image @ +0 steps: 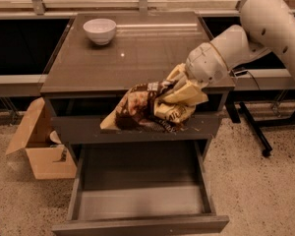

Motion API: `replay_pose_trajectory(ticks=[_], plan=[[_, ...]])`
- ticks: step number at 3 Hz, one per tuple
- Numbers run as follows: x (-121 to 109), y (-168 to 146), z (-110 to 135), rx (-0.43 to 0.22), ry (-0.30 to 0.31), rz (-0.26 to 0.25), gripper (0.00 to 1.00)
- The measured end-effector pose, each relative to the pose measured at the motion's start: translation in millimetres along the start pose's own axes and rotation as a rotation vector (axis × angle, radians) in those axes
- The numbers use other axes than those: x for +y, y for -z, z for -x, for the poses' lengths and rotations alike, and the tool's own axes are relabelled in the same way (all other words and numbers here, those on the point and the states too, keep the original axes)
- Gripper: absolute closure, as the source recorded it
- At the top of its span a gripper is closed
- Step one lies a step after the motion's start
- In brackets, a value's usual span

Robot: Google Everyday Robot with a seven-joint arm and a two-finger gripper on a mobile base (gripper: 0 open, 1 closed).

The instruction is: Place brown chip bag into middle drawer

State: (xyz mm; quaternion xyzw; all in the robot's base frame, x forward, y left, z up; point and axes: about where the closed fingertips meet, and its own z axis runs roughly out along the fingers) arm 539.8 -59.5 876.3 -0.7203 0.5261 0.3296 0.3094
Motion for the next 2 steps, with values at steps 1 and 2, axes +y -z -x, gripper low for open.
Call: replay_pose_trajectory(ticks=[1, 2], plan=[[4, -8, -5, 0.001, -0.013, 0.018, 1.0], [8, -23, -15, 0.068, 0.0, 0.043, 1.0]])
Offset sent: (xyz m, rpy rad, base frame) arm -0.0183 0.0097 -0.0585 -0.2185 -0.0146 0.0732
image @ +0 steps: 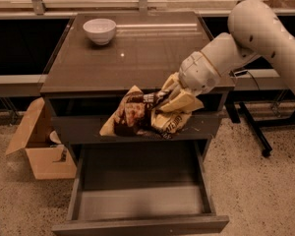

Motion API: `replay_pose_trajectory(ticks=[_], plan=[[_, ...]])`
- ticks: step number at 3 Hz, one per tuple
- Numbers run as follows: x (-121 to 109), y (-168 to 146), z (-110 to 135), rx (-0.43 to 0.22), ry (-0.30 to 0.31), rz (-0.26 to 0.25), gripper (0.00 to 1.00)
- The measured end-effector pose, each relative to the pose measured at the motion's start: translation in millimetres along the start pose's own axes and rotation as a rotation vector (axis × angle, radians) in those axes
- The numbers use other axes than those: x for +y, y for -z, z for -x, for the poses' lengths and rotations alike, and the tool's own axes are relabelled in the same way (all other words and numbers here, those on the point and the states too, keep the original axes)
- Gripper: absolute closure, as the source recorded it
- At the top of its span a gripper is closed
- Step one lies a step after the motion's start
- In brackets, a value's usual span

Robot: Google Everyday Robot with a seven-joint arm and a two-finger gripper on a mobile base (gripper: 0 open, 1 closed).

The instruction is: Place brown chip bag into middle drawer

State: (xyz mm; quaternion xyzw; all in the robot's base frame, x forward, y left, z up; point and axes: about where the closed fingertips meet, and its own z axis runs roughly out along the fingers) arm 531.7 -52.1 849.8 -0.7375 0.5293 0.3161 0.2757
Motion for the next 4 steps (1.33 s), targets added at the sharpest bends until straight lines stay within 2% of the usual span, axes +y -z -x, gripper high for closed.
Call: replay_pose_trajectory(ticks=[1, 2, 3, 4], plan=[[25, -41, -52, 0.104, -0.068, 0.008, 1.0], [51, -76, -100, 0.155, -0.134, 0.006, 1.0], [72, -117, -158, 0.161, -0.225, -0.027, 1.0], [72, -117, -158, 0.161, -0.225, -0.027, 1.0]])
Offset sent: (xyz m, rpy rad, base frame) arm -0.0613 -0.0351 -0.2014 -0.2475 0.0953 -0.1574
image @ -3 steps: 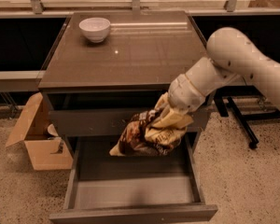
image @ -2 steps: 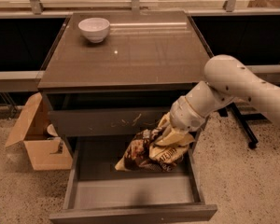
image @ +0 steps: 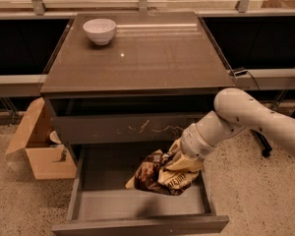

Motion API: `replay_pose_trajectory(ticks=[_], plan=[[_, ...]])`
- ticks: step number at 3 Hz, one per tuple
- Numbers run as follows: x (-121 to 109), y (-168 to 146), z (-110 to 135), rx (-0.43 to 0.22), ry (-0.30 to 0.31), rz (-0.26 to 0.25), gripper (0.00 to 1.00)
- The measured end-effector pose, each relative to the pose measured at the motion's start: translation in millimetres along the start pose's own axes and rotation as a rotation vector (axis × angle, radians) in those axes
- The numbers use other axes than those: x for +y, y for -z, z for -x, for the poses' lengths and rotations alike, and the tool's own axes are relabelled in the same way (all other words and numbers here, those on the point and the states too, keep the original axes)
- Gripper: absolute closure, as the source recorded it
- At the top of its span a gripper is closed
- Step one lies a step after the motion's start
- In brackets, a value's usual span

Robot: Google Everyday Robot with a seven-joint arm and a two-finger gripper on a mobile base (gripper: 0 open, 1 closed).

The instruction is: Place brown chip bag into middle drawer

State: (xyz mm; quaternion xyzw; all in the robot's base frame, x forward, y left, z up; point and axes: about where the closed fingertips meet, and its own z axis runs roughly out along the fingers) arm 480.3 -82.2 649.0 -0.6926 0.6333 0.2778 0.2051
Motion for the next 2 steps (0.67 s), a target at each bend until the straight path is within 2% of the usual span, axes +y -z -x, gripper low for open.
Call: replay_pose_trajectory(ticks=[1, 2], plan=[[-11, -7, -19, -0.02, -0.015, -0.072, 1.0], [-33, -25, -53, -0.063, -0.014, -0.179, 1.0]])
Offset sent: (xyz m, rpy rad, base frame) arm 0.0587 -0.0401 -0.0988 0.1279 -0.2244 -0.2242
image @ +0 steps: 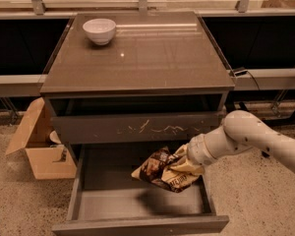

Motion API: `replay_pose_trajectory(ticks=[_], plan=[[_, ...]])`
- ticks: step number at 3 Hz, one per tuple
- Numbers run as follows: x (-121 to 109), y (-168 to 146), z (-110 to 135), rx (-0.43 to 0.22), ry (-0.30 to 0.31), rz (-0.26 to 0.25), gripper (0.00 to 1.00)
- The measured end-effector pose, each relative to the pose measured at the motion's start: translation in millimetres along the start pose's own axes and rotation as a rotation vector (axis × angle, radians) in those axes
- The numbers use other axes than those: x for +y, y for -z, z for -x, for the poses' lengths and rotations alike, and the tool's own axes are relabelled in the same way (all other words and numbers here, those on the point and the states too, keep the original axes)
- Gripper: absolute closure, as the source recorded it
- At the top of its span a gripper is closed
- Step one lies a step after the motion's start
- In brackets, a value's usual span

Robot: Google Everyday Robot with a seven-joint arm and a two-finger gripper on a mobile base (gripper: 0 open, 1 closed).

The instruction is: Place brown chip bag into middle drawer

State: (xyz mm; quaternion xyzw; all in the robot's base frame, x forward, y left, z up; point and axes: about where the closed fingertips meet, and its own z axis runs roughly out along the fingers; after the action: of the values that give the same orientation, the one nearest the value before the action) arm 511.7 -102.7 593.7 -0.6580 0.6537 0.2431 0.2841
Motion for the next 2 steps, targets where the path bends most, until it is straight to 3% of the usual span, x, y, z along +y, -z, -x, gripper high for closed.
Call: replay_pose_trajectory(ticks=[1, 2], plan=[[-17, -20, -33, -0.052, -0.006, -0.067, 1.0], [-31, -44, -60, -0.121, -0.035, -0.073, 0.85]])
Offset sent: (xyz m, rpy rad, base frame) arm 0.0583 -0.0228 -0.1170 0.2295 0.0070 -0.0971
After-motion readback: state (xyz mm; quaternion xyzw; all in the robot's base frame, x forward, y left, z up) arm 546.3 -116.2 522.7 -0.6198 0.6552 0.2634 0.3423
